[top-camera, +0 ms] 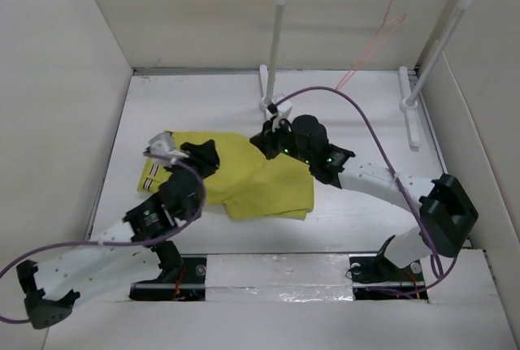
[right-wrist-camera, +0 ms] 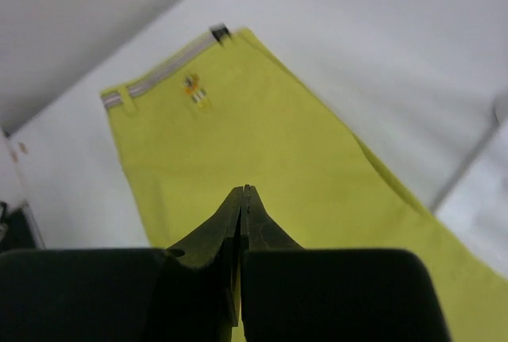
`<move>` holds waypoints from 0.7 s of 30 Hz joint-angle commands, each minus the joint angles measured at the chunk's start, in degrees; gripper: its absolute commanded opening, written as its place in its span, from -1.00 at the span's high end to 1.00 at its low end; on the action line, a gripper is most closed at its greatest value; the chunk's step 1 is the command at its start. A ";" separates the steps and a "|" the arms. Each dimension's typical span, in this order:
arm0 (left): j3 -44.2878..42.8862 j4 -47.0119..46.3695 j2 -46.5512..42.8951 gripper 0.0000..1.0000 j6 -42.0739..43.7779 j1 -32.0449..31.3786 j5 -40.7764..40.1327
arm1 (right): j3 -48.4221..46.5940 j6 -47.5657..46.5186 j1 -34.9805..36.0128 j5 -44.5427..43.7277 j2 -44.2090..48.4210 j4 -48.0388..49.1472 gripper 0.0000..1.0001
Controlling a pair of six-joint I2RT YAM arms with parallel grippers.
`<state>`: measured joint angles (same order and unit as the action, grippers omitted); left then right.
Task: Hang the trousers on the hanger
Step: Fold the trousers at the center of the board.
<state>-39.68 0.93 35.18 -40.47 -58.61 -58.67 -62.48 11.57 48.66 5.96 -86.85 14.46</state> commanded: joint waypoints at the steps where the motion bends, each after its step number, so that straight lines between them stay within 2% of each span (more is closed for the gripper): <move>1: 2.41 -8.39 10.67 0.40 0.12 4.09 6.17 | 10.68 -0.32 -0.76 -3.13 2.72 1.27 1.00; 3: 2.50 -11.90 18.21 0.38 -0.05 8.75 12.50 | 18.59 0.20 -0.76 -5.07 6.50 0.84 1.00; 4: 2.85 -13.48 20.52 0.38 -0.40 11.56 21.06 | 20.88 0.20 -1.29 -5.69 7.21 1.10 1.00; 5: 3.99 -17.15 22.81 0.38 -0.75 17.24 25.41 | 24.73 0.29 -1.29 -5.87 7.74 1.19 1.00; 7: 5.31 -21.74 29.49 0.38 -0.84 22.29 36.03 | 28.10 1.34 -1.81 -8.93 8.19 2.06 1.00; 10: 4.36 -24.22 38.80 0.38 -2.24 29.94 41.42 | 33.99 3.80 -3.22 -10.43 8.97 3.29 1.00; 12: 4.26 -25.10 43.02 0.38 -3.73 34.59 41.98 | 37.76 5.73 -4.01 -11.40 9.68 4.44 1.00; 18: 9.88 -27.99 44.10 0.37 -6.46 46.20 43.64 | 43.40 8.82 -6.82 -12.29 13.19 3.82 1.00; 19: 10.67 -28.52 44.01 0.37 -6.73 49.96 45.12 | 43.93 8.56 -6.83 -12.11 13.46 3.39 1.00; 21: 12.17 -30.72 43.83 0.36 -6.82 52.71 47.33 | 43.58 7.59 -7.44 -11.41 13.90 1.55 1.00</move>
<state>-29.76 -26.20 80.47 -46.37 -9.89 -14.15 -19.90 19.27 42.15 -3.46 -73.38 17.21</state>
